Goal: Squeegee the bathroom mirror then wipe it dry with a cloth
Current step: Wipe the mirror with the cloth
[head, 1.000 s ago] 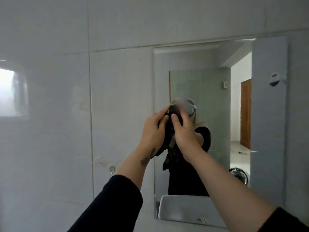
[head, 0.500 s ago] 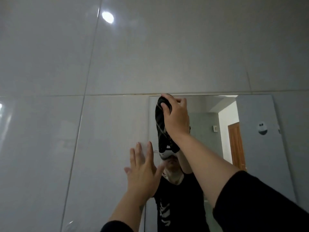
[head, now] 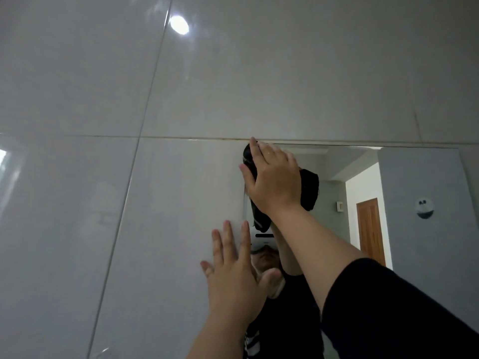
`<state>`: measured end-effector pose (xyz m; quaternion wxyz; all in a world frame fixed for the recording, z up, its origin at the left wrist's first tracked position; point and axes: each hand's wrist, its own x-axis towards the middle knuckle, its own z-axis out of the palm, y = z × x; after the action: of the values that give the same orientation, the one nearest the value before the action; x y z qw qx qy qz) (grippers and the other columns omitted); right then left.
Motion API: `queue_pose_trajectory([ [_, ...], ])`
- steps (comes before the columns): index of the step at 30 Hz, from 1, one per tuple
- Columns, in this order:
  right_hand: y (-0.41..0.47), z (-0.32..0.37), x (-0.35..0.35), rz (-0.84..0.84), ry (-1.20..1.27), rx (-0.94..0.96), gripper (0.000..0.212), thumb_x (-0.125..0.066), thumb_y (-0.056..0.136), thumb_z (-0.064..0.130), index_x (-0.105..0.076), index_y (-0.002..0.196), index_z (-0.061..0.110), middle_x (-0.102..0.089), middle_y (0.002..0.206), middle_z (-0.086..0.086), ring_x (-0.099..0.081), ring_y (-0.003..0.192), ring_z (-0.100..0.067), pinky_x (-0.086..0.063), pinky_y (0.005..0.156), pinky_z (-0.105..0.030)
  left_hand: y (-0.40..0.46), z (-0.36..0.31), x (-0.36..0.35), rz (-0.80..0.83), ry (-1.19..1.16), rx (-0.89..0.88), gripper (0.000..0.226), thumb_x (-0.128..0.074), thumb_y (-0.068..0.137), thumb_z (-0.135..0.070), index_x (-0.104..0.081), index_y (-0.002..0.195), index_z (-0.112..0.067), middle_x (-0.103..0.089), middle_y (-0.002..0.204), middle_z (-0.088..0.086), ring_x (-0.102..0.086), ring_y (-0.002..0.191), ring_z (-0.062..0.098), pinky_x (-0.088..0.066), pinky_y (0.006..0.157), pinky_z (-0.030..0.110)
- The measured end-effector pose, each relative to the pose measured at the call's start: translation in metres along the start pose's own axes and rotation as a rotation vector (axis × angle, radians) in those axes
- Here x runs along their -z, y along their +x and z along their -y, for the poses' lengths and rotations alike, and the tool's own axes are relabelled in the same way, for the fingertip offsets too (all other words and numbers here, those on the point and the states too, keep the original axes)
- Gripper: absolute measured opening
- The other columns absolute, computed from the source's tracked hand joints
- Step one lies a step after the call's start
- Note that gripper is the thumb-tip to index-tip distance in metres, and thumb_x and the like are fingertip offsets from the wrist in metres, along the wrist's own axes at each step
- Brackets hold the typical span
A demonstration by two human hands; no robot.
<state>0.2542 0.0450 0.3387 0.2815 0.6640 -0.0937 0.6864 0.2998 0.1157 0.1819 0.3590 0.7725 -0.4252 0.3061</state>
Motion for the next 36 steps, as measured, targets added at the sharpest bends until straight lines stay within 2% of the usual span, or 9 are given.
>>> queue_pose_trajectory([
  [2,-0.004,-0.004,0.002,0.062,-0.018,0.038,0.058,-0.044,0.093,0.042,-0.038,0.143,0.012,-0.050,0.141,-0.008,-0.044,0.132,-0.027,-0.029,0.111,-0.046,0.000,0.000,0.000,0.001,-0.005,-0.001,0.097,-0.038,0.082,-0.071,0.038,0.135,-0.041,0.045,0.145,-0.003,0.038,0.136,0.022,-0.004,0.112,0.061],
  [5,-0.002,-0.007,0.004,0.125,-0.040,0.080,0.054,-0.045,0.096,0.036,-0.031,0.147,0.024,-0.045,0.145,-0.009,-0.036,0.138,-0.029,-0.024,0.113,-0.049,0.001,0.000,-0.001,0.003,-0.011,0.003,0.098,-0.038,0.081,-0.072,0.039,0.134,-0.042,0.047,0.144,-0.005,0.040,0.134,0.022,-0.002,0.112,0.061],
  [7,0.001,-0.006,0.005,0.154,-0.050,0.097,0.050,-0.045,0.096,0.033,-0.034,0.145,0.029,-0.044,0.146,-0.010,-0.036,0.138,-0.030,-0.024,0.112,-0.052,0.001,0.000,-0.002,0.007,-0.005,0.003,0.098,-0.037,0.081,-0.073,0.040,0.133,-0.042,0.048,0.144,-0.004,0.040,0.134,0.022,-0.002,0.112,0.061],
  [12,0.016,-0.009,0.006,0.218,-0.035,0.058,0.044,-0.040,0.099,0.033,-0.038,0.142,0.029,-0.037,0.150,-0.006,-0.027,0.142,-0.029,-0.017,0.114,-0.052,0.001,0.001,0.000,0.022,-0.012,0.011,0.099,-0.038,0.080,-0.074,0.039,0.133,-0.043,0.047,0.144,-0.006,0.040,0.134,0.021,-0.001,0.112,0.059],
  [17,0.016,-0.030,0.013,0.153,0.000,-0.097,0.043,-0.039,0.099,0.034,-0.040,0.141,0.027,-0.039,0.149,-0.006,-0.027,0.142,-0.028,-0.015,0.115,-0.050,0.000,0.001,0.002,0.022,-0.020,0.004,0.099,-0.039,0.079,-0.075,0.037,0.134,-0.044,0.046,0.144,-0.006,0.039,0.135,0.020,-0.002,0.113,0.059],
  [25,-0.003,-0.103,0.041,0.107,-0.059,-0.209,0.042,-0.037,0.099,0.034,-0.044,0.139,0.023,-0.043,0.145,-0.007,-0.029,0.141,-0.029,-0.017,0.115,-0.050,0.000,0.001,0.002,0.019,-0.017,0.004,0.101,-0.032,0.070,-0.082,0.035,0.135,-0.044,0.043,0.147,-0.005,0.036,0.137,0.020,-0.005,0.113,0.058],
  [30,-0.020,-0.157,0.065,0.054,-0.083,-0.298,0.040,-0.038,0.099,0.032,-0.046,0.136,0.021,-0.045,0.142,-0.007,-0.033,0.137,-0.029,-0.020,0.114,-0.053,0.002,0.002,-0.001,0.005,-0.033,-0.004,0.100,-0.038,0.073,-0.079,0.039,0.129,-0.049,0.047,0.142,-0.010,0.037,0.135,0.017,-0.006,0.114,0.058],
  [36,-0.032,-0.226,0.093,0.054,-0.134,-0.455,0.044,-0.034,0.100,0.035,-0.039,0.142,0.024,-0.039,0.148,-0.009,-0.028,0.141,-0.029,-0.014,0.114,-0.055,0.002,0.001,-0.001,0.011,-0.008,0.013,0.101,-0.033,0.068,-0.082,0.043,0.126,-0.049,0.047,0.141,-0.008,0.040,0.131,0.016,-0.005,0.114,0.057],
])
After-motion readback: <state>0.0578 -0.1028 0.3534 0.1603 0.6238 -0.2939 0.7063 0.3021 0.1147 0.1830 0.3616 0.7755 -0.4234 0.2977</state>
